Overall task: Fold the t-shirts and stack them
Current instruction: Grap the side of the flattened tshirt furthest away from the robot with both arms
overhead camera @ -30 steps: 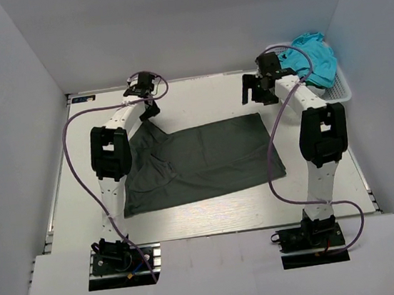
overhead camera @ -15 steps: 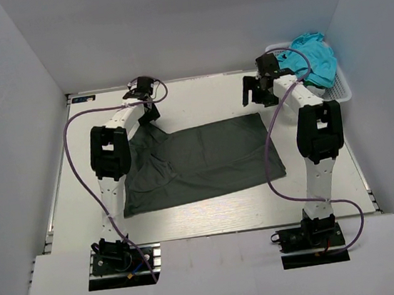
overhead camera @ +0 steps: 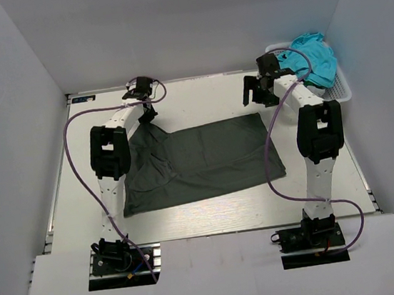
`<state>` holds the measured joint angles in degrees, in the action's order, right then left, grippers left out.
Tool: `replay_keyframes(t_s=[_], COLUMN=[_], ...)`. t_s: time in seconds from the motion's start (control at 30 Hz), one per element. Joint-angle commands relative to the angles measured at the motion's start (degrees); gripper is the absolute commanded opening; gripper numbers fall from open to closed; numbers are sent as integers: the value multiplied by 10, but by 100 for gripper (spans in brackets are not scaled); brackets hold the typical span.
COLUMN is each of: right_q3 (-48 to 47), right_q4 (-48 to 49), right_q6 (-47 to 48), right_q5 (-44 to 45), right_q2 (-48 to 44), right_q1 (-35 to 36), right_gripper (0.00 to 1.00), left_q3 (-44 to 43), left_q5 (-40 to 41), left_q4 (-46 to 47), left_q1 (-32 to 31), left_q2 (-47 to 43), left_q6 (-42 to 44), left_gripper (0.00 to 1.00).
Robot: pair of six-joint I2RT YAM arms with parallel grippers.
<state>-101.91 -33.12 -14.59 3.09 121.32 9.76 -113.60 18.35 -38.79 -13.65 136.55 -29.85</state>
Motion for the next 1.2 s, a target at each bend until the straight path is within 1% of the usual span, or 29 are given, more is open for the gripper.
replay_keyframes(t_s=[0.0, 0.07, 0.1, 0.17, 0.3, 0.5, 0.67, 0.87, 0.97, 1.0, 1.03, 1.1, 1.13, 1.17], right_q3=[-29, -39, -45, -64, -82, -67, -46, -39, -32, -27, -17, -15, -15, -13], right_q4=[0, 2, 2, -1, -5, -12, -2, 12, 17, 22, 23, 27, 26, 25], right_q6=[-5, -2, 1, 0, -6, -16, -21, -24, -25, -23, -24, -20, -21, -20], right_q5=[9, 9, 11, 17, 38, 41, 37, 28, 18, 17, 11, 8, 10, 13], right_q2=[9, 19, 24, 32, 66, 83, 94, 110, 112, 111, 110, 106, 103, 100], right_q1=[-4, -3, -3, -3, 0, 2, 0, 3, 4, 3, 4, 5, 4, 5], right_gripper=[90, 90, 90, 90, 90, 90, 90, 82, 68, 62, 44, 29, 13, 6], left_q3=[49, 74, 93, 98, 110, 139, 145, 156, 161, 161, 161, 167, 167, 173], left_q5=[-2, 3, 3, 3, 14, 7, 2, -4, -4, -9, -9, -16, -16, -16], left_q4=[12, 58, 67, 79, 85, 97, 97, 102, 102, 102, 102, 102, 102, 102], left_q1=[5, 5, 5, 5, 5, 5, 5, 5, 5, 5, 5, 5, 5, 5], left_q2=[-20, -46, -70, -87, -111, -132, -139, -150, -161, -161, -168, -168, -173, -178], left_q6=[6, 21, 21, 21, 21, 21, 15, 15, 15, 15, 15, 15, 15, 15], left_gripper=[0, 0, 0, 0, 0, 0, 0, 0, 0, 0, 0, 0, 0, 0])
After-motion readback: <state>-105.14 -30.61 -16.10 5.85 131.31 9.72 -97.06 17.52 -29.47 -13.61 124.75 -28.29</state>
